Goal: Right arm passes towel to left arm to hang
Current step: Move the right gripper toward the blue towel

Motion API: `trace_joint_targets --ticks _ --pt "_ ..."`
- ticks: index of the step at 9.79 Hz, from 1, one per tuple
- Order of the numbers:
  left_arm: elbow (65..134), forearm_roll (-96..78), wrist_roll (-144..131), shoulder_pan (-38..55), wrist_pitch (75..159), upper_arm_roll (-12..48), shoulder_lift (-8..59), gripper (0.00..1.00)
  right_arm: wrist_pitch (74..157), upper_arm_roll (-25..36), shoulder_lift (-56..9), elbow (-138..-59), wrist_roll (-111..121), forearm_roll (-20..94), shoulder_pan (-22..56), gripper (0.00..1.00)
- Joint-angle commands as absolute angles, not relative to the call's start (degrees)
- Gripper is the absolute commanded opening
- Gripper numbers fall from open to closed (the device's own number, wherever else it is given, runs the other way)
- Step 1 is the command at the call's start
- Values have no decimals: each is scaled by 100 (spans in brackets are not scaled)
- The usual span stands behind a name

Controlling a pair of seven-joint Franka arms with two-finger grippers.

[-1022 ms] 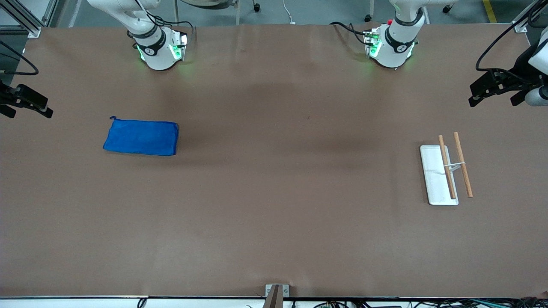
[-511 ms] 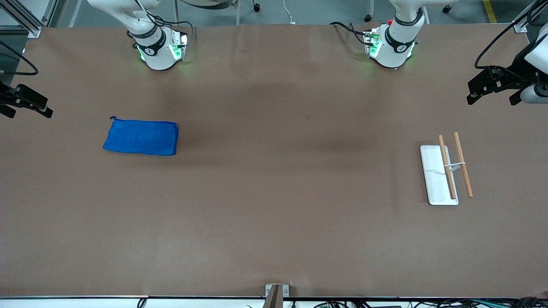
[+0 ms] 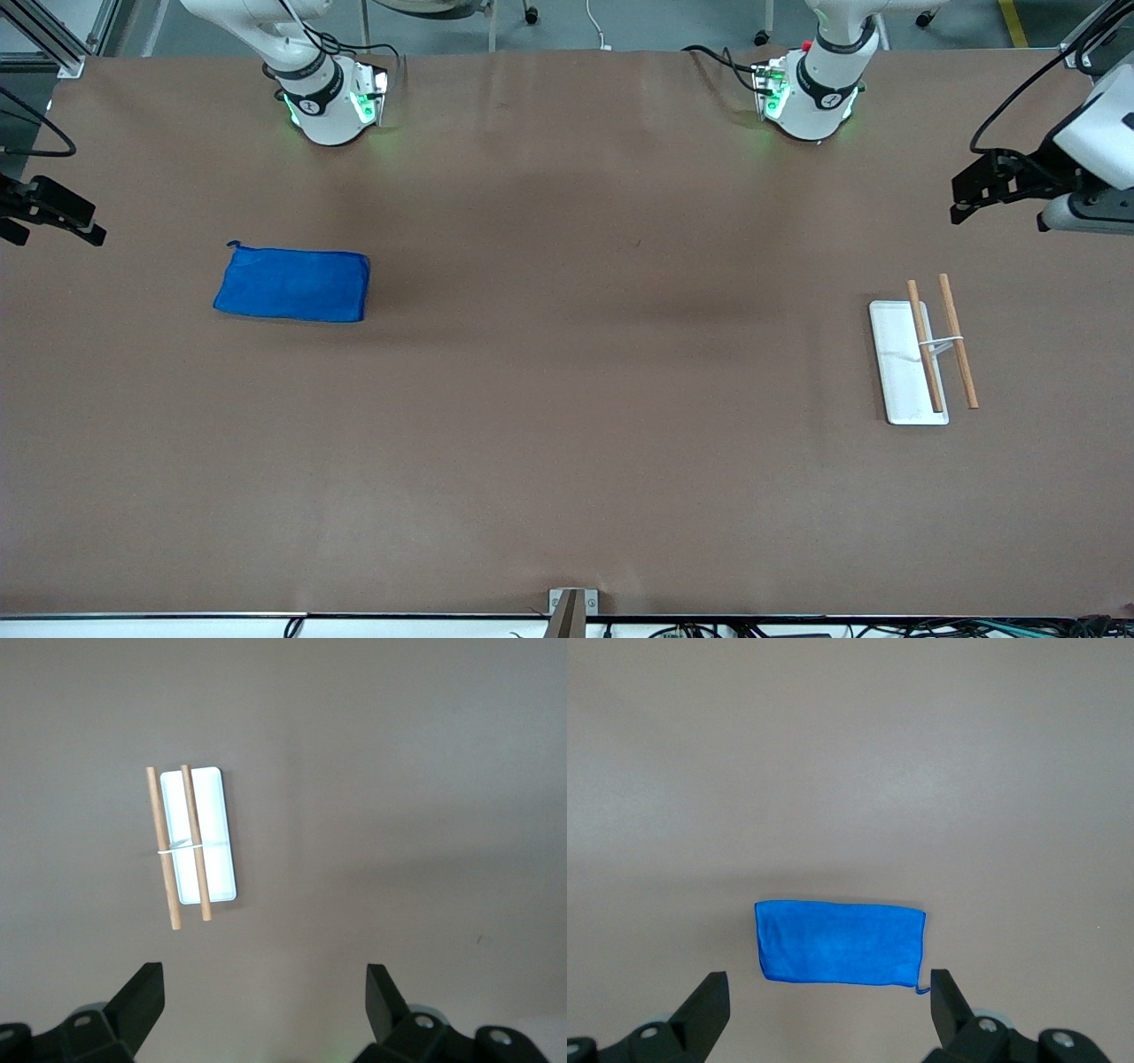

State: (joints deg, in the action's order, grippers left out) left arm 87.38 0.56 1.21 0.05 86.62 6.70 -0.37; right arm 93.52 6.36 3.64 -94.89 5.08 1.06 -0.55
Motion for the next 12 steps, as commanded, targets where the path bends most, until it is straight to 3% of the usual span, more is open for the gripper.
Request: trace_joint_targets --ticks 1,8,12 --pt "9043 123 551 -9 8797 712 -18 100 9352 624 281 -9439 527 193 -114 100" --pt "9351 26 379 -53 8833 712 -70 100 9430 642 308 -10026 932 185 -272 100" --pt "9448 26 316 -53 9026 712 -35 100 10562 615 474 -11545 940 158 -211 100"
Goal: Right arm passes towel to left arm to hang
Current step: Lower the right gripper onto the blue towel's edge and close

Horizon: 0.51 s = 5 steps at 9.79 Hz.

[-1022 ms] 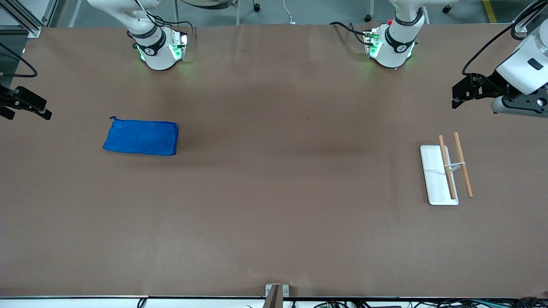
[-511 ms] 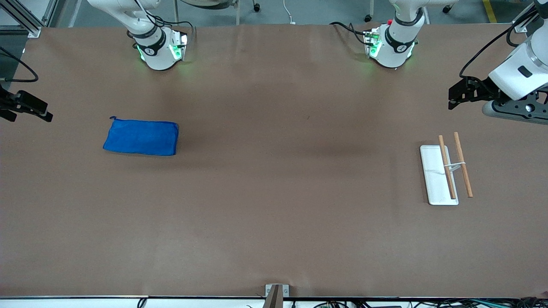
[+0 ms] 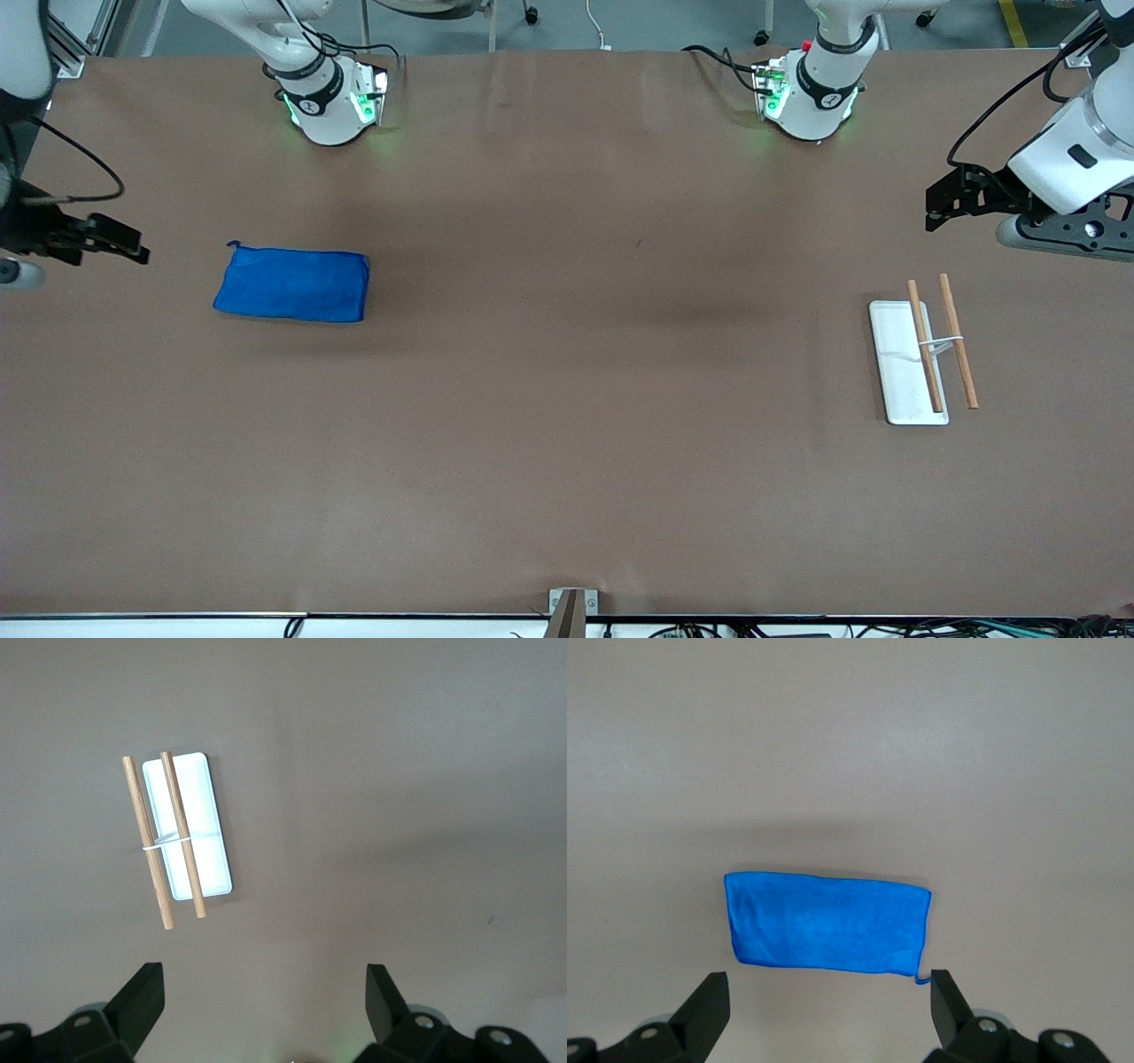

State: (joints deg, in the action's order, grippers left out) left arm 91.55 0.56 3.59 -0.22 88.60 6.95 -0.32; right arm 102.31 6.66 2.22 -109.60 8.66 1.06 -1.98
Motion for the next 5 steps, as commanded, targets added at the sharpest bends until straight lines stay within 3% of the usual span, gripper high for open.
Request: trace_joint_targets --ticks 1,5 --pt "9457 26 316 -53 9044 712 -18 100 10860 615 483 -11871 940 141 -211 100" --pt "9580 26 316 -53 9035 712 -44 100 12416 606 466 -13409 940 123 -211 100"
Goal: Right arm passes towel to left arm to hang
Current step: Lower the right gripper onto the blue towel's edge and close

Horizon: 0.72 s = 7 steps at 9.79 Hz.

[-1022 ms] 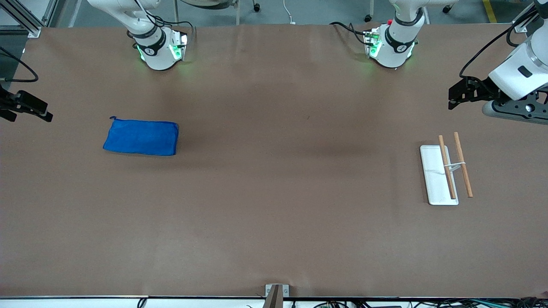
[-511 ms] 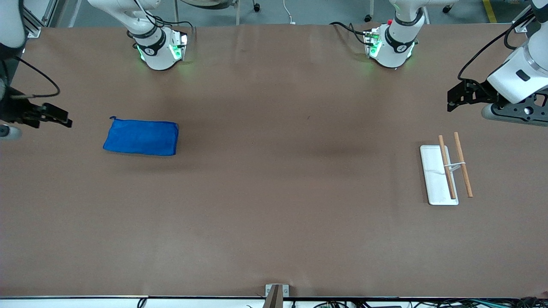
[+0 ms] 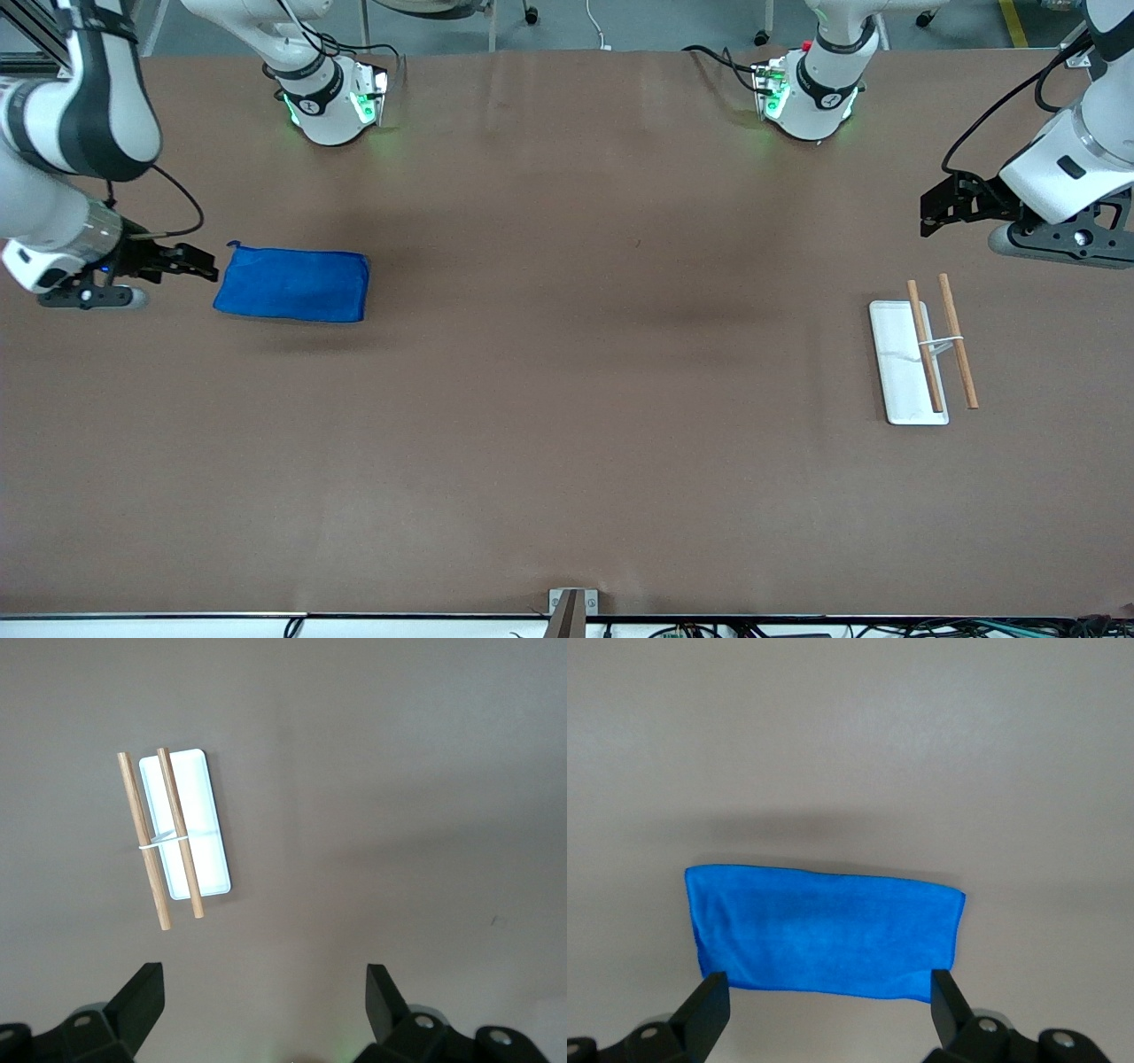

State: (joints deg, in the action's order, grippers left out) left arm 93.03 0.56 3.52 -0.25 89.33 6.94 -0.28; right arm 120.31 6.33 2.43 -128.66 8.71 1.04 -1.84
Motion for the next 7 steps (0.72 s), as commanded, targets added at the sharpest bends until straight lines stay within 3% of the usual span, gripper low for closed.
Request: trace_joint_targets --ticks 1,3,7 --pt "9606 26 316 -53 9061 712 -35 100 12750 606 448 -13682 940 123 -211 100" --pt "9606 26 316 -53 9131 712 17 100 13077 606 343 -14000 932 123 -202 99" --pt "9606 -184 316 -53 9185 712 97 100 14271 598 -552 -14308 923 123 -193 97"
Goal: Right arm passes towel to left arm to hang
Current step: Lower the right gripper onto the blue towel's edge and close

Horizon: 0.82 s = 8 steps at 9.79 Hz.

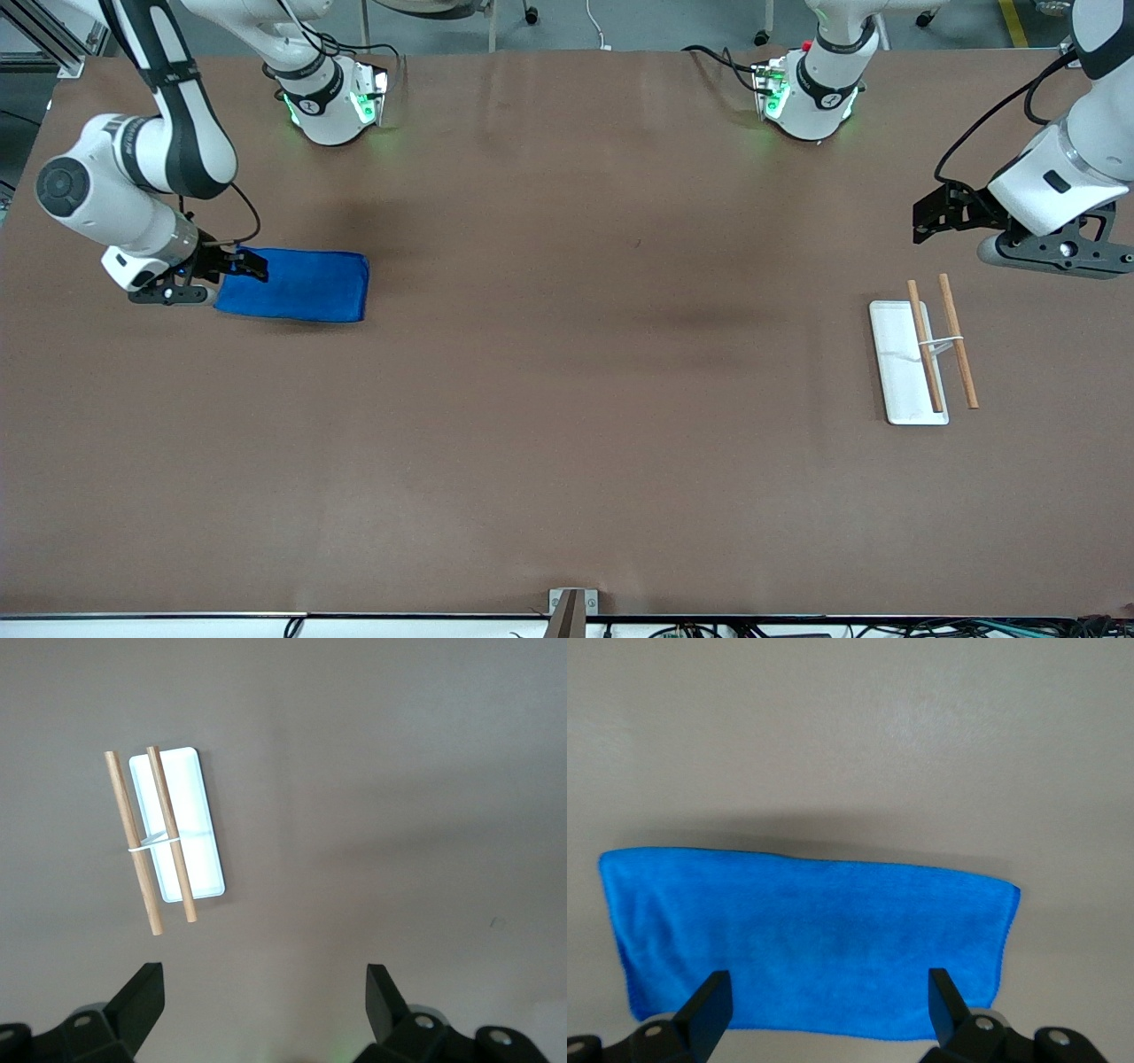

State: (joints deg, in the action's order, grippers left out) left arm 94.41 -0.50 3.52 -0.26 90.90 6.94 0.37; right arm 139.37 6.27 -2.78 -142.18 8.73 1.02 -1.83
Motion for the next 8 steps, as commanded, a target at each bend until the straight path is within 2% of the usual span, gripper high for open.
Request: trace_joint_targets --ticks 1,8 --pt "9615 -185 316 -53 9185 703 97 100 14543 598 -693 -14396 905 123 -98 97" --pt "9703 -193 343 -35 9185 712 97 100 15071 589 -1378 -14467 861 141 18 92"
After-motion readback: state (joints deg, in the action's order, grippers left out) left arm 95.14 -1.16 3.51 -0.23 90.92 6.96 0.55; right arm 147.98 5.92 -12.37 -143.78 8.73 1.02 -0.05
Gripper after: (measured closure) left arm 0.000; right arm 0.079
